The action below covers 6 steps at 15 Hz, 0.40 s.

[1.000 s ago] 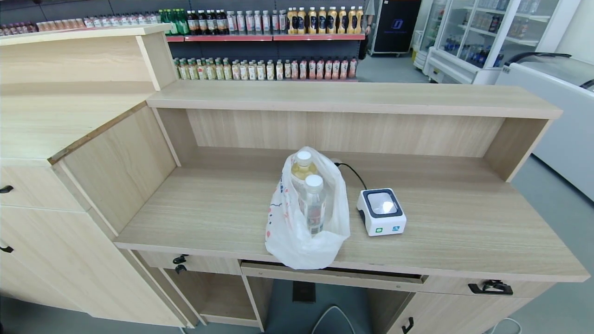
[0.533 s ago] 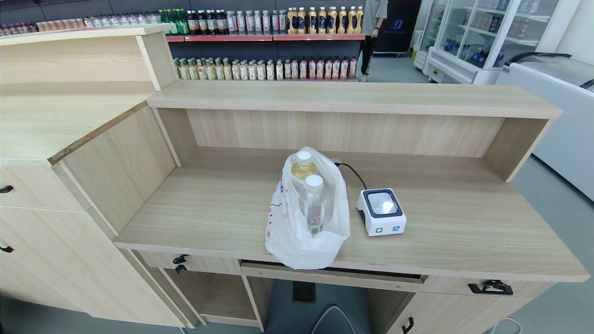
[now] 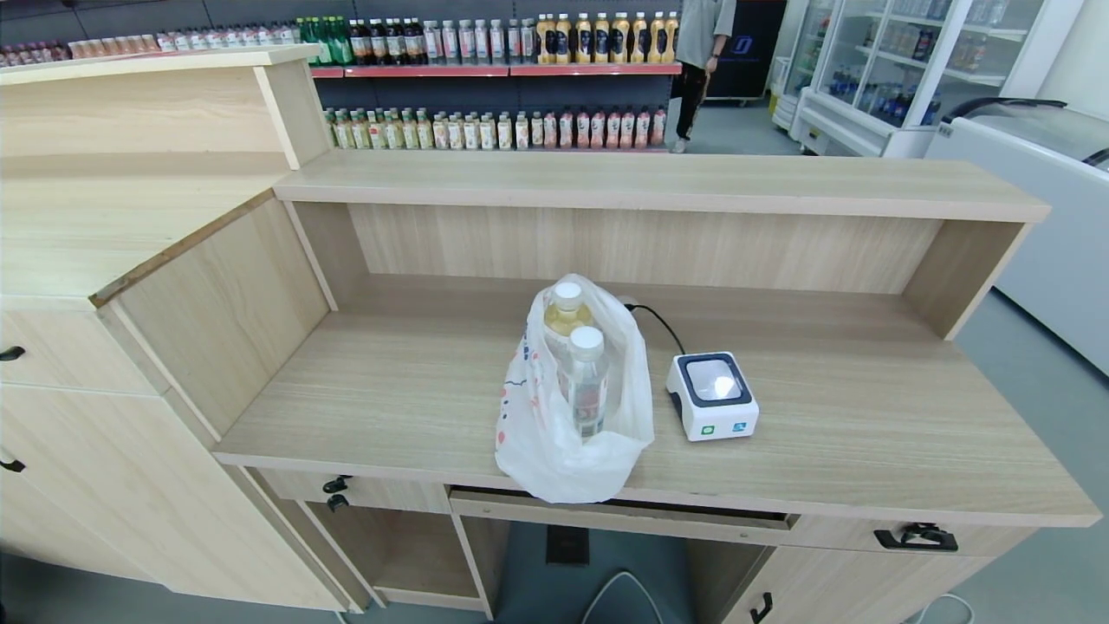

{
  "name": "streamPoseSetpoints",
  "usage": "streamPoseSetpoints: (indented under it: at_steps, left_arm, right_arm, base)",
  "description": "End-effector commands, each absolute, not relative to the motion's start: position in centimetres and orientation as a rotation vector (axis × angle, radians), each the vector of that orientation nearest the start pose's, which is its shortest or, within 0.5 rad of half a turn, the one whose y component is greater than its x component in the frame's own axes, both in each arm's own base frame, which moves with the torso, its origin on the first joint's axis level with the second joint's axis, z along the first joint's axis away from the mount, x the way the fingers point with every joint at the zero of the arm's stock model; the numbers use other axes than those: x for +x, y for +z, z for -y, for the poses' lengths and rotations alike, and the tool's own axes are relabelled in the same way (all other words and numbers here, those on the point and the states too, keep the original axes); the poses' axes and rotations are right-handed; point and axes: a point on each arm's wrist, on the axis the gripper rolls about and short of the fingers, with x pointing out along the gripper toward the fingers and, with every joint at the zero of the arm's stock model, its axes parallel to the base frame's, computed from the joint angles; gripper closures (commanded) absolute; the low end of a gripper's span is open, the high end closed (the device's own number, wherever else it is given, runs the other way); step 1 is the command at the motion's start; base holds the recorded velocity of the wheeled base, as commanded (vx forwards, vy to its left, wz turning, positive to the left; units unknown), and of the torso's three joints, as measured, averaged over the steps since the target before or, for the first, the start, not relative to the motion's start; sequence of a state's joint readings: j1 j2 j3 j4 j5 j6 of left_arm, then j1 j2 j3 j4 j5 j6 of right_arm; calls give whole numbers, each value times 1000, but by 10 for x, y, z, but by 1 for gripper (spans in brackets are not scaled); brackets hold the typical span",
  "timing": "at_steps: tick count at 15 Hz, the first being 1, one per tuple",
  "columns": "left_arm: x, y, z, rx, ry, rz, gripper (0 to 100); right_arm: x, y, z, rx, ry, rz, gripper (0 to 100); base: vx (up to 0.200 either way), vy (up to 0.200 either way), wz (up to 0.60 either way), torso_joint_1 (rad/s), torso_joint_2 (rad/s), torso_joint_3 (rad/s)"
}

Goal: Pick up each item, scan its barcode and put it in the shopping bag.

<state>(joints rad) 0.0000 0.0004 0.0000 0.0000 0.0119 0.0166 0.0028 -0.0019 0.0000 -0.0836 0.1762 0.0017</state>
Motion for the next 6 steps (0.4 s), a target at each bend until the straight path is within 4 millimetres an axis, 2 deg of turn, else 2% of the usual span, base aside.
streamPoseSetpoints:
  at_steps: [1,6]
  left_arm:
    - [-23,75,0,17,12,0,100]
    - [-23,75,0,15,12,0,100]
  right_arm:
    - [-24,84,-4,-6,179,84,0]
    - [-24,84,-4,-6,179,84,0]
  base:
    - [0,0,0,0,0,0]
    - [0,0,0,0,0,0]
